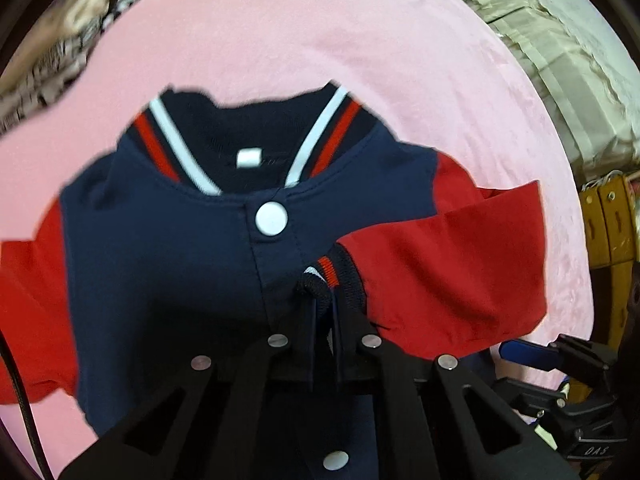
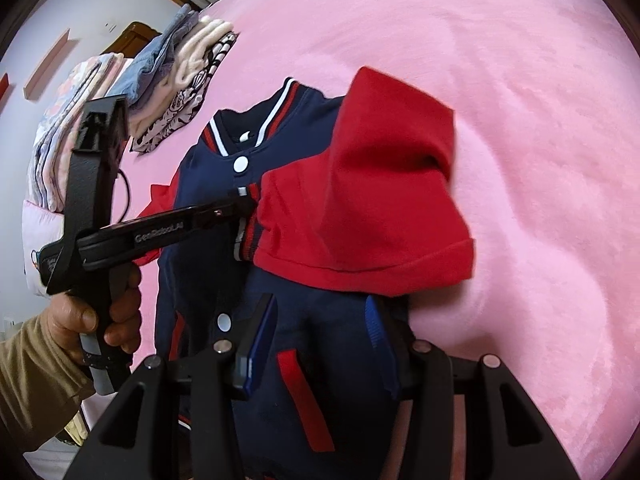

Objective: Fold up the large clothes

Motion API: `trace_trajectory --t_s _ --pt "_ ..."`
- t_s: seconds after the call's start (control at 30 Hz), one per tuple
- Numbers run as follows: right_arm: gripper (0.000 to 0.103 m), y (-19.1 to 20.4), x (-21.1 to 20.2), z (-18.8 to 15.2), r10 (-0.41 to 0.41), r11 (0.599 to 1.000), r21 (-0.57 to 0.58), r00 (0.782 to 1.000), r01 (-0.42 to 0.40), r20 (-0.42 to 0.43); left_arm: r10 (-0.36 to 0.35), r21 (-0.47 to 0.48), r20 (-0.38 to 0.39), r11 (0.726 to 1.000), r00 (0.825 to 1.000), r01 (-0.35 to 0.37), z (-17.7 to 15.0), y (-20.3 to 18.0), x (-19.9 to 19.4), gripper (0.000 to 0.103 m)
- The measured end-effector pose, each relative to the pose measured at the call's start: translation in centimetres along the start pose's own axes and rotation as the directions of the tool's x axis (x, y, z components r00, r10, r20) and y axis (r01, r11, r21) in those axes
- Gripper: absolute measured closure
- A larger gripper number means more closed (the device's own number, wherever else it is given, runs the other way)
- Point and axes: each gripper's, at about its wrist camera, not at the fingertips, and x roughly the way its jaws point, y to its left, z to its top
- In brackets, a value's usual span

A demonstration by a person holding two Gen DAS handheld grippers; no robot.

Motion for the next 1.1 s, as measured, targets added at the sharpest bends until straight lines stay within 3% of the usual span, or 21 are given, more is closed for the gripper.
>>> trace_trajectory --t_s 0.2,0.37,0.53,0.7,0.9,1.1 --pt "0.057 -0.6 -1.9 -0.2 -0.02 1.0 -0.001 0.999 0.02 0.03 -0.022 0.001 0.136 1.0 0.991 0.022 1.0 -1.8 -5.1 0.099" --pt "0.057 -0.4 -2.8 -0.1 -0.033 0.999 -0.021 0.998 0.034 0.045 0.002 -0.055 0.203 0.998 0.979 0.01 1.1 0.9 -8.9 0.099" --pt "0.057 0.4 -2.0 0.2 -0.039 0.998 -0.046 0.998 0.041 0.041 0.096 -0.13 0.17 0.989 0.981 -0.074 -0.2 5.1 -9.0 0.099" --pt "0.057 1.5 -0.9 0.2 -0.076 0.993 -0.091 0.997 0.079 0.031 0.166 -0.147 0.128 0.978 0.978 -0.146 -1.0 9.0 -6.1 0.099" --pt "0.057 1.2 -1.1 1.2 -0.115 0.989 -0.088 0.991 0.12 0.067 0.164 -0.159 0.107 0.976 0.981 -0.146 -0.6 10.7 -3.9 0.098" --pt "0.057 -1.0 -0.8 5.3 -0.117 0.993 0.011 0.989 0.116 0.095 0.151 -0.183 0.096 0.974 0.984 -0.132 -0.8 11.2 -3.3 0.098"
